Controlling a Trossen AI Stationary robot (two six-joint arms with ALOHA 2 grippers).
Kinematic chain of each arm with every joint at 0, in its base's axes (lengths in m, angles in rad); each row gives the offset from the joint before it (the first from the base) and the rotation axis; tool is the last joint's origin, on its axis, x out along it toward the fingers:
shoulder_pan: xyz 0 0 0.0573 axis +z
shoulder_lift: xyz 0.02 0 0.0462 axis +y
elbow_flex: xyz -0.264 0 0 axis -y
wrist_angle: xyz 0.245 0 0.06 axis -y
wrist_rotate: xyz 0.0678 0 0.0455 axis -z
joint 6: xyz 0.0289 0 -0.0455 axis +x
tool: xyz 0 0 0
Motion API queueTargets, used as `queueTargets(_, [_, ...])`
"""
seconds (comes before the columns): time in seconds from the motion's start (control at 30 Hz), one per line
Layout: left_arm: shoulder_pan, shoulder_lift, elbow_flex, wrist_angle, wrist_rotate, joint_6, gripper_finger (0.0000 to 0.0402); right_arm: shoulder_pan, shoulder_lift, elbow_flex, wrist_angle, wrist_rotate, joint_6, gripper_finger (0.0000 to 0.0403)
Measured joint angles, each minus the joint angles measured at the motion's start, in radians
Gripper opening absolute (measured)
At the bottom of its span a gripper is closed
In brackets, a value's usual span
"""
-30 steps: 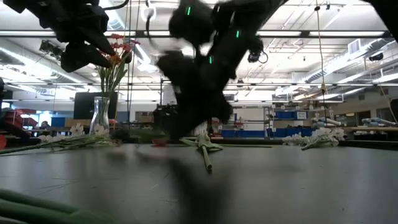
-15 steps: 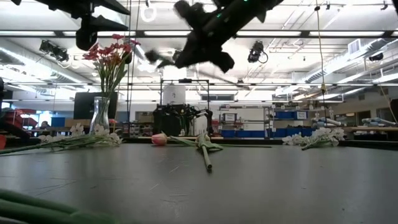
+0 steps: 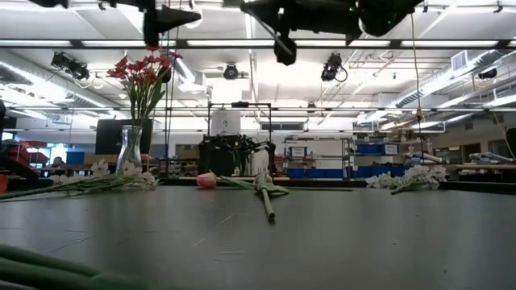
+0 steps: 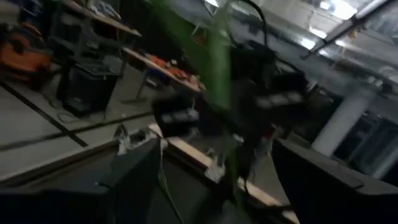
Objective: Sort flowers into vase by color
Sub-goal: Put the black flower into the transparent vase
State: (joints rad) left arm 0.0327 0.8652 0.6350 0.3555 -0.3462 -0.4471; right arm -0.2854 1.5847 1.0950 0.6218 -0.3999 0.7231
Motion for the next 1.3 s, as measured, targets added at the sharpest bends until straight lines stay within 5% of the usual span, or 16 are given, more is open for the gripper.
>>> queueTargets(0.27, [0.063, 0.131, 0.000, 0.264, 0.171, -0.001, 0.0306, 0.011, 0.000, 0.001, 0.040, -0.100, -0.043, 0.0009])
queueTargets(0.43, [0.064, 0.194, 0.052, 0.279, 0.281, 0.077, 0.0300, 0.011, 0.000, 0.001, 0.040, -0.123, -0.067, 0.0009])
queueTargets(0.73, [0.102, 0.311, 0.152, 0.280, 0.298, 0.106, 0.0286, 0.023, 0.000, 0.001, 0.035, -0.144, -0.100, 0.0009])
queueTargets(0.93, [0.103, 0.327, 0.178, 0.281, 0.306, 0.145, 0.0204, 0.031, 0.000, 0.002, 0.035, -0.144, -0.115, 0.0009])
queueTargets(1.2, [0.102, 0.323, 0.179, 0.258, 0.307, 0.136, 0.0022, 0.031, 0.001, 0.002, 0.034, -0.113, -0.132, 0.0016])
queueTargets(1.3, [0.103, 0.322, 0.180, 0.248, 0.307, 0.136, 0.0015, 0.031, 0.001, 0.002, 0.031, -0.097, -0.124, 0.0037])
